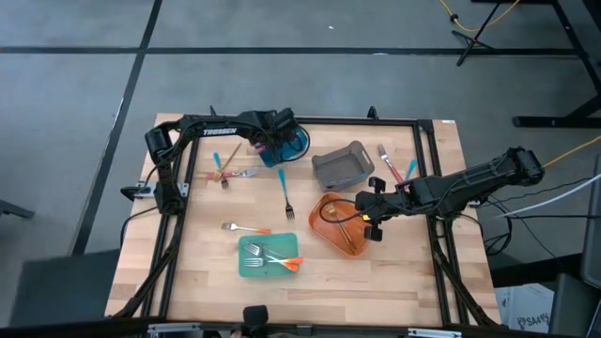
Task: Sort silverware by color (type)
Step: Put the pink fork into the blue bin, then put the orange fork into the green bin
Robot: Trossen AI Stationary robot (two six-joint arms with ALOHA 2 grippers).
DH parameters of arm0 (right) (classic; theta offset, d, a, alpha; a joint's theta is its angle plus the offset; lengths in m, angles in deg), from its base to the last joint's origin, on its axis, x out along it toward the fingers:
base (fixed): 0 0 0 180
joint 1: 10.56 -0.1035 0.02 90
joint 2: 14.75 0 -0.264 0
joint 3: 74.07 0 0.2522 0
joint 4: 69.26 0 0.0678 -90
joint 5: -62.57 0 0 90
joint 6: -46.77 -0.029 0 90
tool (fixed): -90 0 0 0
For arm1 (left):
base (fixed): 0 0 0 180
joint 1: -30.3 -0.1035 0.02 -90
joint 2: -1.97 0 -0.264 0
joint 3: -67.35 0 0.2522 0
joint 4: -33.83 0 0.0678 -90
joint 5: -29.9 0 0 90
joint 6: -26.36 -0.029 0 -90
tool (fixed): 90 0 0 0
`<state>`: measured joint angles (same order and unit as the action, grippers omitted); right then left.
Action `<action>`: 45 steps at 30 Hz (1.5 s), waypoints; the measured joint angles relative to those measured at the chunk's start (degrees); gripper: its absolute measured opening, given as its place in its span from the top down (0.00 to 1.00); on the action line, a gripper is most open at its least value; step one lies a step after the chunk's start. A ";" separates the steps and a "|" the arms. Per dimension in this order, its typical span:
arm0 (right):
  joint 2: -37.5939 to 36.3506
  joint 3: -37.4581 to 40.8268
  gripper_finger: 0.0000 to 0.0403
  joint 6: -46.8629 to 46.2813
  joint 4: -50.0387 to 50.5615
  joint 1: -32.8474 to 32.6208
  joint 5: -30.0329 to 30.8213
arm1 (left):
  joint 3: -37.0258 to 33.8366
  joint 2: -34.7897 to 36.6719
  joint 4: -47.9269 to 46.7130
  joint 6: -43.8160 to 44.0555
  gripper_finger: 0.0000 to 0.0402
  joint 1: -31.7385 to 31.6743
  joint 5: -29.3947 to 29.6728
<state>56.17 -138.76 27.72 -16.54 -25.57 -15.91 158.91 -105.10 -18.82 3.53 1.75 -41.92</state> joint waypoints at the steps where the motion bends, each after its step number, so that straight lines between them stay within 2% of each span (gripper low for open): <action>1: 0.00 0.00 0.83 0.00 0.00 0.02 0.01 | 0.00 0.00 0.00 -1.10 0.92 0.02 -0.09; 4: 0.00 0.00 0.83 0.00 0.00 0.02 0.00 | 0.00 0.00 0.00 -4.28 0.92 0.02 -0.16; 12: 0.00 0.00 0.83 0.00 0.00 0.00 0.00 | 0.00 0.00 0.00 -4.67 0.92 0.02 -0.13; 24: 0.00 0.02 0.83 0.01 0.00 0.01 0.00 | 0.00 0.00 0.00 -4.65 0.80 0.02 -0.11; 45: 0.00 0.04 0.83 0.00 0.01 0.01 0.00 | -0.02 0.01 -0.01 -4.20 0.79 0.30 -0.07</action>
<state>56.17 -138.72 27.72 -16.53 -25.56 -15.91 158.89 -105.08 -18.84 -0.67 2.04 -41.99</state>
